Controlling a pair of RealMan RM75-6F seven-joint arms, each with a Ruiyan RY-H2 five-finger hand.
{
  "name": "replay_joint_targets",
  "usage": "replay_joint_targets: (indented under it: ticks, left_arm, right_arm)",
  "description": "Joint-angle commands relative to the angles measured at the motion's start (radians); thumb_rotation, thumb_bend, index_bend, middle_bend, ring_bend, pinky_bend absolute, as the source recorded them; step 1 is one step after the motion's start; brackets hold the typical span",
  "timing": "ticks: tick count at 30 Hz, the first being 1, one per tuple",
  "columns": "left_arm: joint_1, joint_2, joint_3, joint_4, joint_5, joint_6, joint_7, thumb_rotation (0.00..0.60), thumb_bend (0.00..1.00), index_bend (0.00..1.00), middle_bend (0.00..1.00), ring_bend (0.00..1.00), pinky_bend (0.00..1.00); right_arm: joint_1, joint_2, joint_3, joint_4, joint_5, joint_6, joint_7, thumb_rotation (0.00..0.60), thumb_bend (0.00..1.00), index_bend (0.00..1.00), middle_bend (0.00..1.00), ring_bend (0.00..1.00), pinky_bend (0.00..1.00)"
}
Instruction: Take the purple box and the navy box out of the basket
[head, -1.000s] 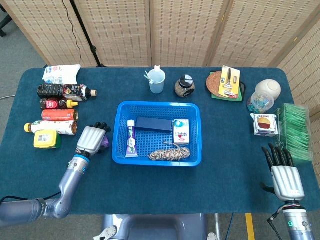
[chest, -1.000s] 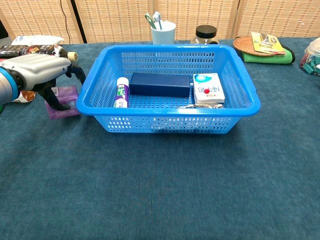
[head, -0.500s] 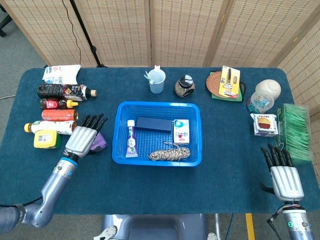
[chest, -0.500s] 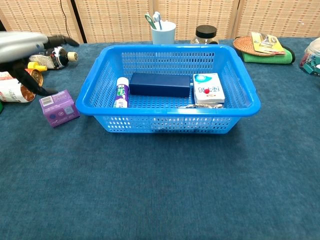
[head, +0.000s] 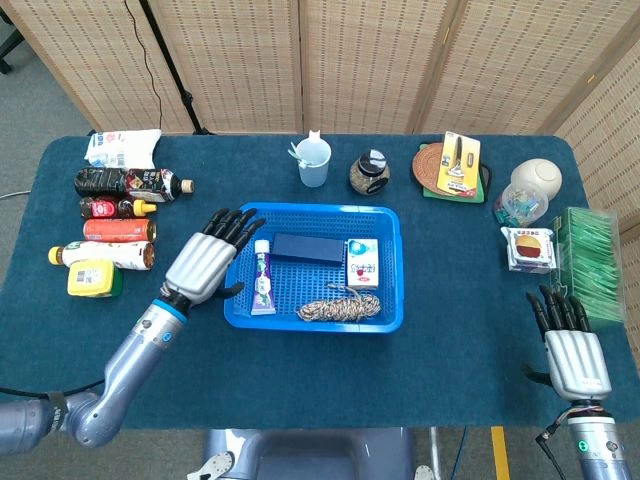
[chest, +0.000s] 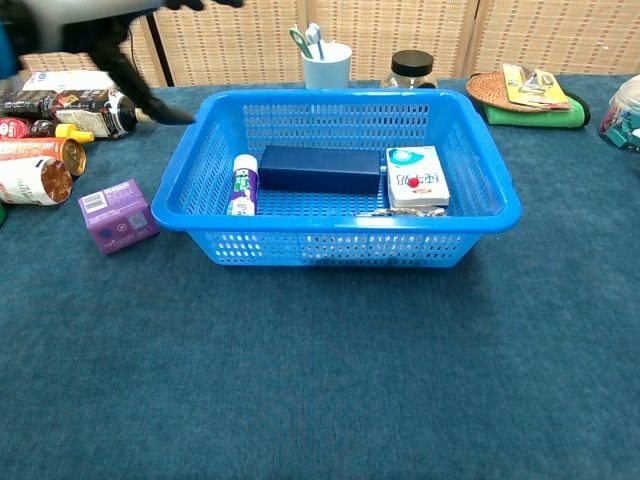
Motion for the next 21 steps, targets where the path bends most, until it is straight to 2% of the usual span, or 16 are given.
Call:
replay_joint_targets:
  ticks: [1, 3, 8, 14, 21]
  left_arm:
    - [-0.075, -0.073, -0.033, 0.052, -0.083, -0.049, 0.083, 0.600, 0.19, 0.00, 0.00, 0.00, 0.01]
    - [-0.144, -0.142, -0.055, 0.116, -0.176, -0.087, 0.149, 0.600, 0.19, 0.00, 0.00, 0.00, 0.01]
    - [-0.228, -0.238, -0.081, 0.219, -0.308, -0.109, 0.219, 0.600, 0.19, 0.00, 0.00, 0.00, 0.01]
    - [-0.290, -0.310, -0.098, 0.321, -0.391, -0.147, 0.230, 0.600, 0.19, 0.00, 0.00, 0.00, 0.01]
    - [-0.354, -0.394, -0.080, 0.473, -0.485, -0.215, 0.251, 0.600, 0.20, 0.00, 0.00, 0.00, 0.03]
  right_arm:
    - [0.001, 0.001, 0.004, 0.003, 0.007, -0.002, 0.003, 0.600, 0.00, 0.00, 0.00, 0.00, 0.00]
    - [0.002, 0.002, 0.007, 0.006, 0.015, -0.006, 0.005, 0.600, 0.00, 0.00, 0.00, 0.00, 0.00]
    - [0.009, -0.002, 0.012, 0.016, 0.032, -0.019, 0.003, 0.600, 0.00, 0.00, 0.00, 0.00, 0.00]
    - [0.016, -0.006, 0.015, 0.023, 0.045, -0.033, -0.003, 0.600, 0.00, 0.00, 0.00, 0.00, 0.00]
    - [0.022, -0.014, 0.021, 0.037, 0.066, -0.045, -0.008, 0.600, 0.00, 0.00, 0.00, 0.00, 0.00]
